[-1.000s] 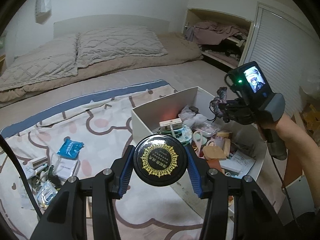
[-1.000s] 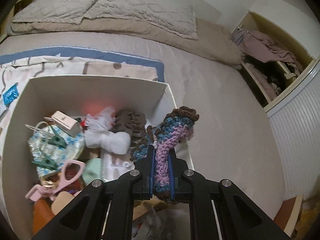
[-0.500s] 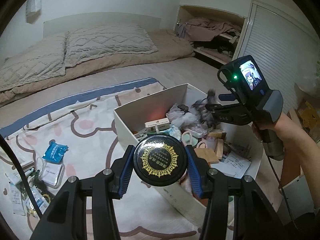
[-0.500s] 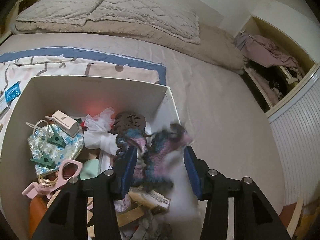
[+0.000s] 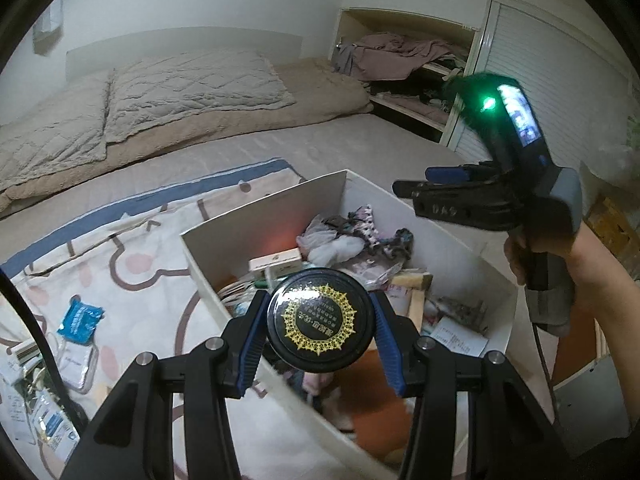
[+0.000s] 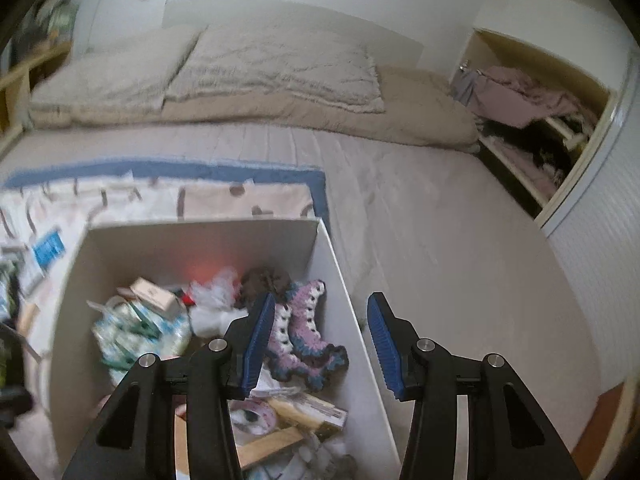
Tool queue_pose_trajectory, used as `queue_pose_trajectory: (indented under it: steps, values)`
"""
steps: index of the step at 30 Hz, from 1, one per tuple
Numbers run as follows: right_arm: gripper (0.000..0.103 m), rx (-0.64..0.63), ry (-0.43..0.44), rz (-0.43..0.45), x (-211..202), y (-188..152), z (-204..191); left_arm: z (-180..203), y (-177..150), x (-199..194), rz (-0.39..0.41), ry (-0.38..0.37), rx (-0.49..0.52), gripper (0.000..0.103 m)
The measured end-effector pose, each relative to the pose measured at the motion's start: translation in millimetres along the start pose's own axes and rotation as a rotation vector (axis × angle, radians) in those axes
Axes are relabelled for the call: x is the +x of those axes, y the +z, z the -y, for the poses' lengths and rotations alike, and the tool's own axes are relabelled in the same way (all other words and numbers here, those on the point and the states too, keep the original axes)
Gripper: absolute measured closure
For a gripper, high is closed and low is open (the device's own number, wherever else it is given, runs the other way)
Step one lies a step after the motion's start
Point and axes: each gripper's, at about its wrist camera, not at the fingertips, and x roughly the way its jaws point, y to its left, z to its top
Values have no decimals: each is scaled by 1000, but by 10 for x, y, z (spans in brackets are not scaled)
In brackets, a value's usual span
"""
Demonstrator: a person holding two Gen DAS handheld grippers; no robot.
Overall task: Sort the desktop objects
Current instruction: 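Move the left tool with the black tin over the box and lower it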
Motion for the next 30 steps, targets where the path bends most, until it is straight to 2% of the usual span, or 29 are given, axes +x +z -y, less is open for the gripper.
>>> queue_pose_trajectory:
  steps: [3,4,5,7,12,14,16,23,30]
  values:
    - [53,31,27,27,-94,40,68,42,15,73,-14,-11,-6,53]
    - [47,31,31,35,-128,50,78,59,14,99,-18,-11,-2,53]
    - [35,27,37,45,-166,59,88,76,18,127,-24,-8,7,53]
    - [27,20,51,75,-255,69,112,104,37,170,-31,-3,23,53]
    - [24,56,85,132,-435,4,180,161,151,310,-37,3,43,53]
    - [8,100,106,162,-483,-43,243,193,222,384,-39,6,46,53]
    - [0,129,129,179,-503,-104,283,226,287,451,-37,2,48,53]
    - [0,241,146,243,-560,-348,465,375,487,682,-39,-33,82,53]
    - [0,442,159,312,-693,-485,915,484,726,1013,-61,-41,61,53]
